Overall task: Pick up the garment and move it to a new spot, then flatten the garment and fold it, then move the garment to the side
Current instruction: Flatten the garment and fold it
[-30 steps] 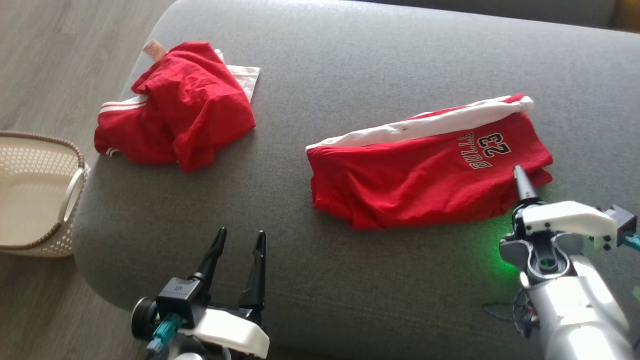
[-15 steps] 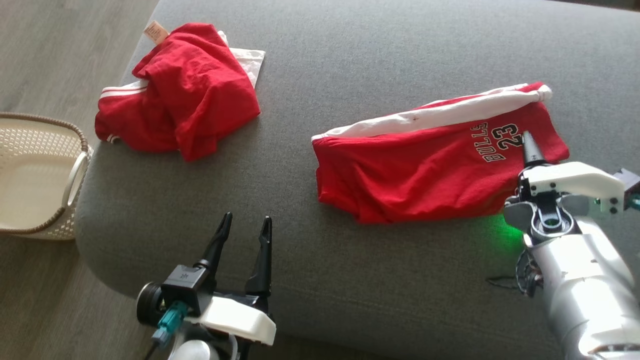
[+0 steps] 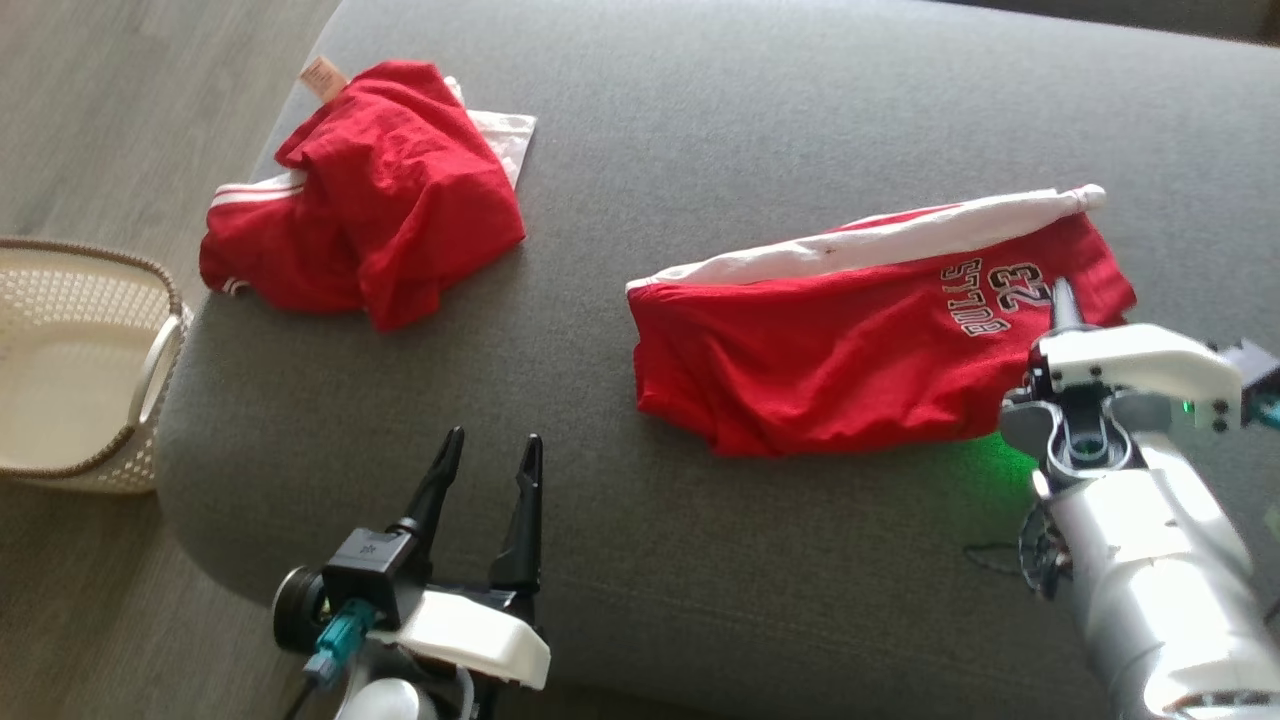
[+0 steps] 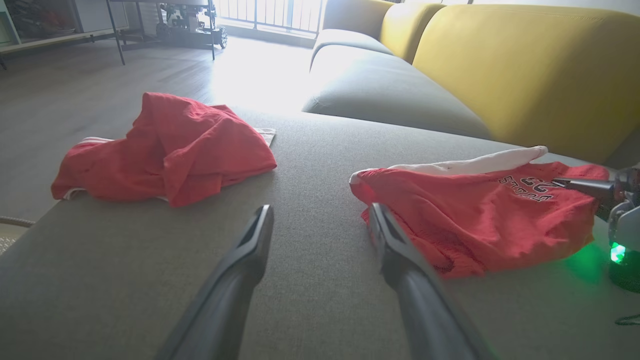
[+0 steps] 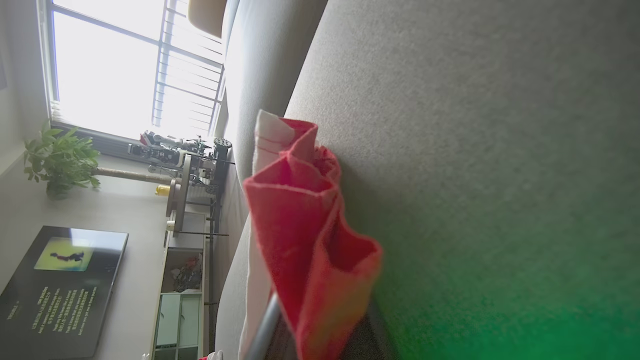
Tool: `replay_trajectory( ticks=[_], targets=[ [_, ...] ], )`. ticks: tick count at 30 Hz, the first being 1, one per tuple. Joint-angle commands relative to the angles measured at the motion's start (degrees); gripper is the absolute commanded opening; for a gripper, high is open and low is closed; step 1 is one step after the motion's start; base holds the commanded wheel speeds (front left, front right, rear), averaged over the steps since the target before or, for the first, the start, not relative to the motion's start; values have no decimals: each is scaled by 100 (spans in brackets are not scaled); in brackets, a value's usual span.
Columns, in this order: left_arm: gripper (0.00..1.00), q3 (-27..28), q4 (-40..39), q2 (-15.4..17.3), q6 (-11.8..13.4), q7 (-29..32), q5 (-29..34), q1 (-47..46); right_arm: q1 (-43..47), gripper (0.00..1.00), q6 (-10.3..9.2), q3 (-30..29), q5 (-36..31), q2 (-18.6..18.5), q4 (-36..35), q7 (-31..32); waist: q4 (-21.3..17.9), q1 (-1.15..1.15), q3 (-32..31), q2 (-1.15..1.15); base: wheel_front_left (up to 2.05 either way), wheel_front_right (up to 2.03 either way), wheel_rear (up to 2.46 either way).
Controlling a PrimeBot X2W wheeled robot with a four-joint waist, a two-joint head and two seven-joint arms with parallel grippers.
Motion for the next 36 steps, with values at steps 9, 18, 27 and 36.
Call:
replay_trajectory(
  ticks=[9,18,27,36],
  targets=[
    [100,280,-124,-24,-49,-30,19,61,569,0,0,-366,-81,19,-503,-317,-318,0,-329,0,0,0,0],
    [100,318,-72,-24,-106,-30,72,196,1202,0,0,-2414,-1510,-85,-589,-331,-431,0,-578,0,0,0,0],
    [100,359,-53,-24,-151,-30,107,273,1097,0,0,-3223,-2915,173,-751,-332,-478,0,-741,0,0,0,0],
    [100,348,-25,-24,-188,-30,115,319,1043,0,0,-1900,-3017,178,-1200,-332,-463,0,-950,0,0,0,0]
  ],
)
